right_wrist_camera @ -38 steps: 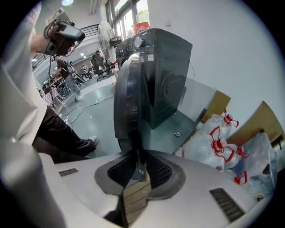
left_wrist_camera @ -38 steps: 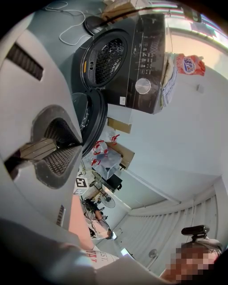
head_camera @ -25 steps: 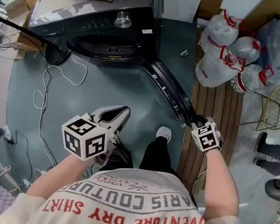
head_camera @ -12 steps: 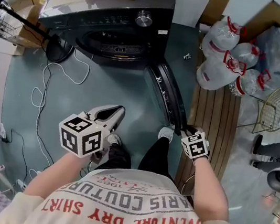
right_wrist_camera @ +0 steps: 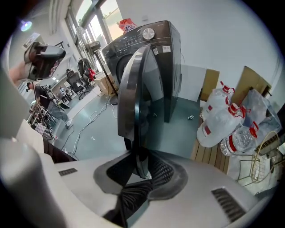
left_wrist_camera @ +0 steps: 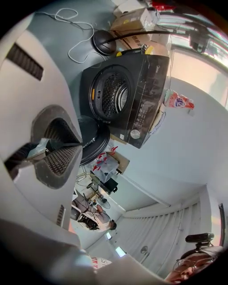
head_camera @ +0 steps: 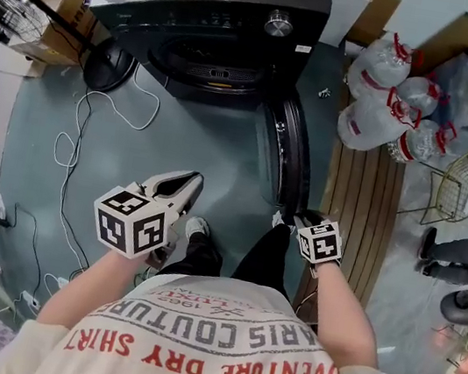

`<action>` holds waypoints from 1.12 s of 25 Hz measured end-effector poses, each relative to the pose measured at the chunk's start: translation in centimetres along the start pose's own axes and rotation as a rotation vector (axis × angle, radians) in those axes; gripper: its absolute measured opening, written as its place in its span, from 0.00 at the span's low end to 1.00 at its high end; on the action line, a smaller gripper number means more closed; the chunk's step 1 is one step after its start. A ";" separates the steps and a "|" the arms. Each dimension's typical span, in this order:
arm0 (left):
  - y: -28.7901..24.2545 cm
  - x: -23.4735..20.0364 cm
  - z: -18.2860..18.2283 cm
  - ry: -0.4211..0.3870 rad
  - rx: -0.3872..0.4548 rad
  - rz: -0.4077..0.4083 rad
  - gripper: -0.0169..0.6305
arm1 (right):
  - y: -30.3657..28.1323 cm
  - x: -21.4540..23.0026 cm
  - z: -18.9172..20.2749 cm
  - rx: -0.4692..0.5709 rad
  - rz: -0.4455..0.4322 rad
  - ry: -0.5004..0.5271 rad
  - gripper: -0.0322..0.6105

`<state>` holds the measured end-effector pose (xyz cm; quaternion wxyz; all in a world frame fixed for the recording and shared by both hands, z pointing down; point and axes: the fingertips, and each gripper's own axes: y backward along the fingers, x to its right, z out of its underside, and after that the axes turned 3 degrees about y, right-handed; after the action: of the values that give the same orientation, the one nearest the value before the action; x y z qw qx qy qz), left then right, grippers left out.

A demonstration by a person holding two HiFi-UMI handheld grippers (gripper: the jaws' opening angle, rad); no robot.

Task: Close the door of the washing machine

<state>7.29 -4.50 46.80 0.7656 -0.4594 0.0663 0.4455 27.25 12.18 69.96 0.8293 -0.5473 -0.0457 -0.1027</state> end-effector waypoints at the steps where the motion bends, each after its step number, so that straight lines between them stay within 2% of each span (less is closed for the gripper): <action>1: 0.4 -0.5 0.3 0.005 0.002 -0.001 0.09 | -0.2 -0.6 -0.1 0.001 -0.001 -0.007 0.20; 12: 4.9 -8.0 3.1 0.061 -0.005 -0.043 0.09 | -3.4 -8.0 -2.3 0.048 -0.063 -0.140 0.24; 19: 7.0 -11.8 4.4 0.091 0.002 -0.065 0.09 | -5.7 -12.6 -4.9 0.063 -0.126 -0.163 0.28; 24: 8.9 -14.9 5.8 0.141 0.011 -0.101 0.09 | -7.4 -15.6 -7.2 0.070 -0.165 -0.171 0.30; 28: 10.8 -17.0 6.1 0.168 0.035 -0.128 0.09 | -8.9 -17.7 -9.1 0.087 -0.160 -0.208 0.31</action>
<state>-12.75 -8.46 51.96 0.7920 -0.4851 0.1084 0.3544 7.67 2.65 70.99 0.8321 -0.5133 -0.1794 -0.1093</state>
